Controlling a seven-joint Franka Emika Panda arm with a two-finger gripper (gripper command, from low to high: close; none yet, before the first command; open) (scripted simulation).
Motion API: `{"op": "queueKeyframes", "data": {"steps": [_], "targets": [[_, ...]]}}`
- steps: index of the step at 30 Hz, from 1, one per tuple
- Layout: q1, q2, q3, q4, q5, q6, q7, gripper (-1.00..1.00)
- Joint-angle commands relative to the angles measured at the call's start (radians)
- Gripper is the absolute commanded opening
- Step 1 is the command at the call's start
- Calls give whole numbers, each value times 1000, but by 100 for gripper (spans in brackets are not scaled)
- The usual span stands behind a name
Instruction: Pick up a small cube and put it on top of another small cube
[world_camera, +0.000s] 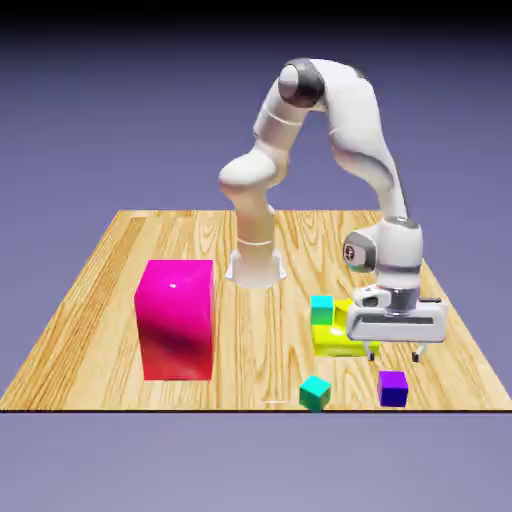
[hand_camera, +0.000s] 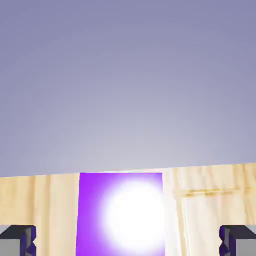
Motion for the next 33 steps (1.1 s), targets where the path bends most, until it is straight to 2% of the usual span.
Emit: {"op": "queueKeyframes", "data": {"steps": [1,5,6,12,33], "targets": [[-23,36,22,18,9,20,-6,0],[-94,149,90,73,37,84,-25,0],[-94,149,90,73,37,84,-25,-100],[20,-32,-19,-16,-8,-18,5,-100],[-560,-793,651,-581,85,-120,-442,-100]]}}
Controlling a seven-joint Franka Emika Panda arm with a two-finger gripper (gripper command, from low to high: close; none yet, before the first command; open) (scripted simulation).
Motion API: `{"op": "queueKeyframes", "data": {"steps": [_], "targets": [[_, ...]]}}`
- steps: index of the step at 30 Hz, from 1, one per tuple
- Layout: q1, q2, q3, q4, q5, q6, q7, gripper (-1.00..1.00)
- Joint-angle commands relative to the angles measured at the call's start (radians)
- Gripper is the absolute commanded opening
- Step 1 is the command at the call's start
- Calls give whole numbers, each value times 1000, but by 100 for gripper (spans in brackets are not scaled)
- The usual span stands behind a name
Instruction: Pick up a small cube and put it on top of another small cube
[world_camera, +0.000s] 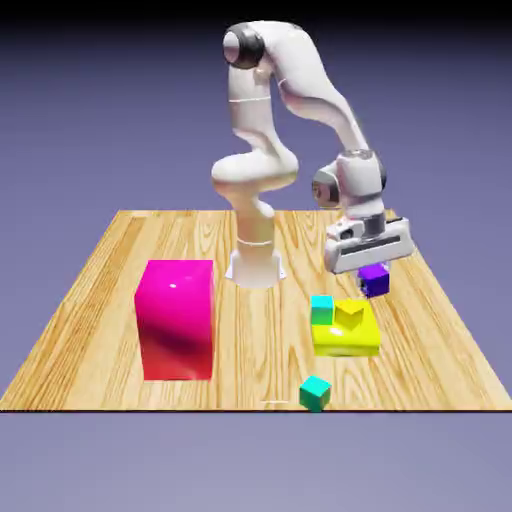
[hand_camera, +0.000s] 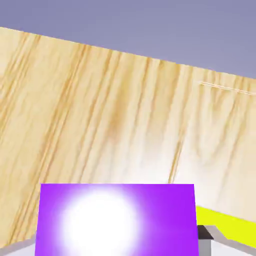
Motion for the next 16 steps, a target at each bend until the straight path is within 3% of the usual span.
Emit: {"op": "queueKeyframes", "data": {"steps": [1,5,14,15,16], "targets": [[-28,-36,32,-27,5,-5,-22,-100],[-92,-120,107,-89,15,-16,-71,-100],[-379,170,344,-69,-175,257,64,-100],[-379,170,344,-69,-175,257,64,100],[-379,170,344,-69,-175,257,64,100]]}}
